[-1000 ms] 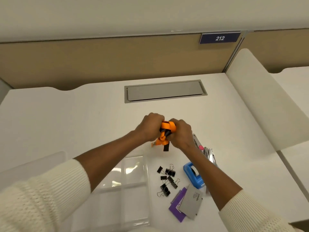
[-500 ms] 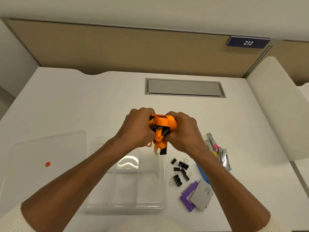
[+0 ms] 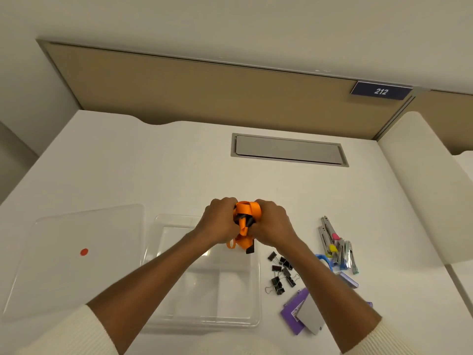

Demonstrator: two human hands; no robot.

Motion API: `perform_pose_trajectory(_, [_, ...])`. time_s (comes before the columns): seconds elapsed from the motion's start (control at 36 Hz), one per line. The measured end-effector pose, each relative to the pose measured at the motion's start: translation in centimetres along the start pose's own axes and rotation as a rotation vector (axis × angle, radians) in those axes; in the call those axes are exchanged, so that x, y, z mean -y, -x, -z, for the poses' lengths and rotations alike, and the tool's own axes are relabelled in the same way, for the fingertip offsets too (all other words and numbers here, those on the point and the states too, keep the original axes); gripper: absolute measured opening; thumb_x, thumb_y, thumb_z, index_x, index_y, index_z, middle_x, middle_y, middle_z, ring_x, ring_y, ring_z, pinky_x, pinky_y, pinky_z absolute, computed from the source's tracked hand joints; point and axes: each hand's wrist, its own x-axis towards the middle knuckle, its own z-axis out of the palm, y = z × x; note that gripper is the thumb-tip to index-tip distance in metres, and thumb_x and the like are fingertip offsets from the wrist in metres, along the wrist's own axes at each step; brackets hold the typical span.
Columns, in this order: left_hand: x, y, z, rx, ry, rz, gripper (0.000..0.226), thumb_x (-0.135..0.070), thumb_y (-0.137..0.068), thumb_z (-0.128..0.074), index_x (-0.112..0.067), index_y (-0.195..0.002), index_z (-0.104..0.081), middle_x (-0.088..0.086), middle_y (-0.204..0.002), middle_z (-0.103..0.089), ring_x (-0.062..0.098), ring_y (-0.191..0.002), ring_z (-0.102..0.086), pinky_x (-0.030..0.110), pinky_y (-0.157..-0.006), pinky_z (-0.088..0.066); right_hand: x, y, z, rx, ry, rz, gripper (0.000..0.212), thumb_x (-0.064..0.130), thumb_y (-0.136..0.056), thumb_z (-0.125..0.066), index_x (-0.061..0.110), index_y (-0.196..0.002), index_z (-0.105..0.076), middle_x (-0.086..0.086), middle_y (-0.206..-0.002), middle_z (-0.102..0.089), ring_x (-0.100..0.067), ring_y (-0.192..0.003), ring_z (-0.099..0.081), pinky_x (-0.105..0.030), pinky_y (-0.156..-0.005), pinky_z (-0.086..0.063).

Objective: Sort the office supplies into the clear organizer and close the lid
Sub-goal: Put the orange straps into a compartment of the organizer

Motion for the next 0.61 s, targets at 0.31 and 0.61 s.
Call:
perform_pose_trajectory(0.31, [3.4,0.2,-3.3,0.239,-0.092,-0.096,0.033,-0.021,-0.087,-0.077,-0.016,-0.114,-0.057,0.002,-0.101,-0.068,0.021,-0.088,-0.062,0.027,-0.067,-0.045,-3.0,0.2,-3.3,0.101,0.091,0.078,0.048,0.023,-0.085,-0.074,0.02,-0.131,-0.059,-0.004,-0.113,-0.072,-0.025,-0.1,-0.068,-0.035,-0.082,-0.054])
perform_pose_trajectory(0.61, [5.5,0.0,-2.9,0.114,-0.223,-0.182,0.018,-0.024,-0.086,-0.077,-0.025,-0.103,-0.077,-0.003,-0.099,-0.078,0.02,-0.088,-0.069,0.037,-0.079,-0.059,-4.9,0.9,-5.3,-0.047,0.284,0.284,0.013,0.02,-0.096,-0.06,0.017,-0.098,-0.073,0.0,-0.096,-0.073,-0.022,-0.091,-0.059,-0.037,-0.074,-0.053])
